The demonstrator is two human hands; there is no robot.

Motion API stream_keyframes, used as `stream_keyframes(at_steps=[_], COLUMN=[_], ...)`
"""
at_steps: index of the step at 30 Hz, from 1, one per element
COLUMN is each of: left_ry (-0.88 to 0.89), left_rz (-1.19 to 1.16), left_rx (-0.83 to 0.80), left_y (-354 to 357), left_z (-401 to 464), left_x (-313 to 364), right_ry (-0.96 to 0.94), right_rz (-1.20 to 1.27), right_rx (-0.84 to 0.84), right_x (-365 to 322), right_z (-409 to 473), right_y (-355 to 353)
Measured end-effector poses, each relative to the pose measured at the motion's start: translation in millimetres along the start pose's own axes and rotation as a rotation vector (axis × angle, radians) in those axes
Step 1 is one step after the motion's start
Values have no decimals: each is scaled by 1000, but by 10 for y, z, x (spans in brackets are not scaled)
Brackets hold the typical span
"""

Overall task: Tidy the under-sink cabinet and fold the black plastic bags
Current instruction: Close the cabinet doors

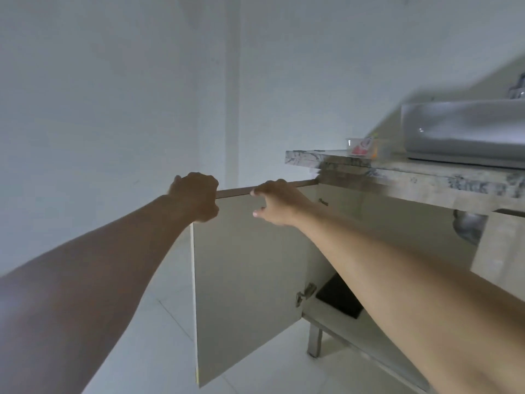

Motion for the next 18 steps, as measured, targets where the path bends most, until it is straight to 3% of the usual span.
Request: stream_keyframes(at_steps=[8, 11, 14, 16, 18], left_ry=[40, 57, 42, 30, 31], left_rz=[-264, -441, -869, -1198, -1382], left_rx=[-32, 25, 52, -53, -184], left_y=[322, 343, 315, 359, 409], left_z=[76, 73, -20, -84, -141], left_x=[-460, -521, -600, -595, -518], right_ry=[25, 25, 10, -13, -47], right_rz=[17, 19, 6, 31, 37], right_rx=[-95, -72, -6, 37, 68], right_x=[-448, -464, -426, -373, -323], right_z=[503, 535, 448, 365, 307], right_y=[218, 270, 229, 175, 132])
Point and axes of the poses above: each hand's wrist, its own z-axis towards the middle knuckle, its own y-axis out of the palm, x = y × z, the point moved 8 cm from there along z, towards the middle knuckle, and after that the axes turned 11 degrees about -x, right-handed, at the moved point
